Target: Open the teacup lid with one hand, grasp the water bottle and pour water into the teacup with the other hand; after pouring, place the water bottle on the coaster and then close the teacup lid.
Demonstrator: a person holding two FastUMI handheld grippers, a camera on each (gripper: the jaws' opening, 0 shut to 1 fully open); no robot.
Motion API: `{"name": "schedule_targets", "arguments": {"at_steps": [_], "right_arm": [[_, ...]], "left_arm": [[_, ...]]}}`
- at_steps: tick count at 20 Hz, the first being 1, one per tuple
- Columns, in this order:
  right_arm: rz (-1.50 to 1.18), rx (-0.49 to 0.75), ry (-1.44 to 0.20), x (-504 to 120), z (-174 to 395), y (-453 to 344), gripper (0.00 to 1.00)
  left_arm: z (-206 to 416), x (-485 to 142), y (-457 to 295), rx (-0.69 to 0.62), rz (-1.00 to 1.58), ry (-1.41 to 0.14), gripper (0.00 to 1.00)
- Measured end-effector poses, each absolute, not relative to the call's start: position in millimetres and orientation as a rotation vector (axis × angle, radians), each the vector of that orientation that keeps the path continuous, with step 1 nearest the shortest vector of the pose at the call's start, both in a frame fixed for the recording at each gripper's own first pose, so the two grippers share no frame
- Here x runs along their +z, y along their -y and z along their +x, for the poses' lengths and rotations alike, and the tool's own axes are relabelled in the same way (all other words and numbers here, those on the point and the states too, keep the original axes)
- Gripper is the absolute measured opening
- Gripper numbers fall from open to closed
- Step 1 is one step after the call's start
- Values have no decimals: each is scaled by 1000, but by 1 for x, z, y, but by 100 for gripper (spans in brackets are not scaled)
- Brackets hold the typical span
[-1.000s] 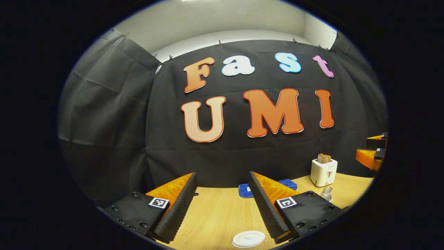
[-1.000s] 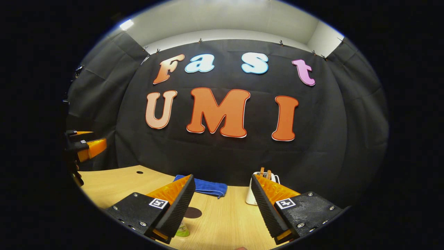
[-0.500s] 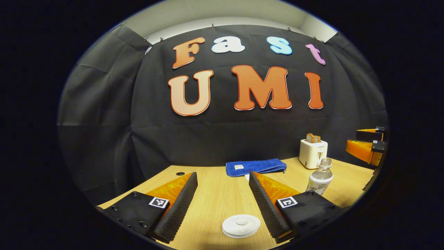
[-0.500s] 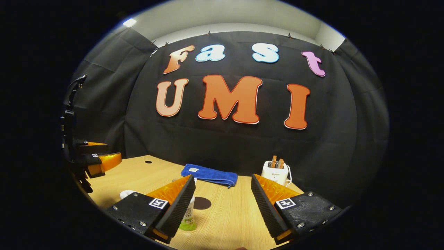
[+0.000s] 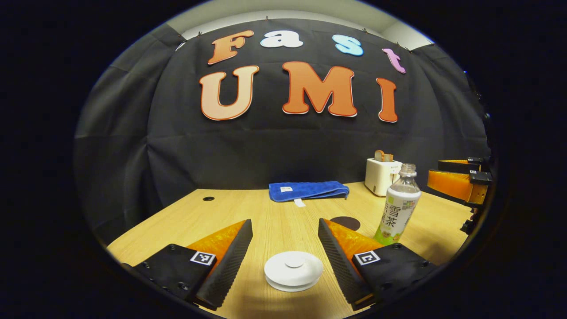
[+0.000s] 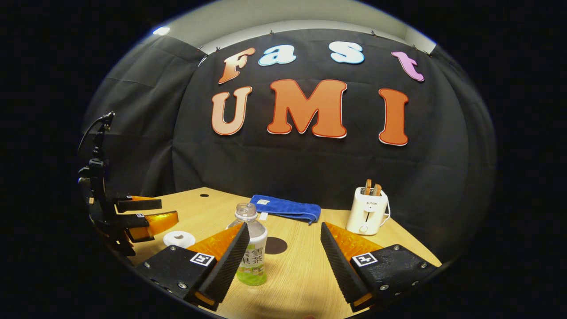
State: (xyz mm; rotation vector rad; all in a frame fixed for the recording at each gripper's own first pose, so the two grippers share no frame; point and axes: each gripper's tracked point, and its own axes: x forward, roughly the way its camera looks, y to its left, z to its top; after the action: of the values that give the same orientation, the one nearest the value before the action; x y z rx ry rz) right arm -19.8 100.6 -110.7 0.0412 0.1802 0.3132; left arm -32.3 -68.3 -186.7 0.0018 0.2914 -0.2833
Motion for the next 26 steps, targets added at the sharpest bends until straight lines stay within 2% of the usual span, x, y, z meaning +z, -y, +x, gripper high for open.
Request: {"name": "schedule_targets", "arguments": {"at_steps": [8,9,13,15,16,18,19,21,24,25,26], "right_arm": [[39,338,-238,-132,-26,-108,97],[37,339,-241,-133,-26,-108,97],[35,342,-252,-137,-25,-107,97],[39,346,-256,-139,-24,-108,97],[39,346,-258,-139,-23,-108,97],[38,347,-261,-142,-23,-109,97],[38,348,-263,-142,-22,-109,97],[37,352,-265,-143,-23,-111,97],[37,365,-272,-148,-23,-115,97],[38,371,-274,-148,-23,-117,97],[36,375,-279,-151,-24,-118,97]], "left_arm": [[-33,-234,84,-327,29,-389,95],[-34,-241,84,-325,26,-408,89],[-32,-253,81,-316,13,-438,81],[-30,-252,81,-313,14,-435,72],[-30,-254,83,-314,19,-441,63],[-28,-253,82,-305,27,-443,57],[-26,-253,82,-300,23,-442,44],[-26,-251,82,-304,23,-440,35],[-22,-250,79,-284,14,-423,34],[-22,-245,77,-281,8,-416,28],[-20,-243,74,-269,7,-407,28]]}}
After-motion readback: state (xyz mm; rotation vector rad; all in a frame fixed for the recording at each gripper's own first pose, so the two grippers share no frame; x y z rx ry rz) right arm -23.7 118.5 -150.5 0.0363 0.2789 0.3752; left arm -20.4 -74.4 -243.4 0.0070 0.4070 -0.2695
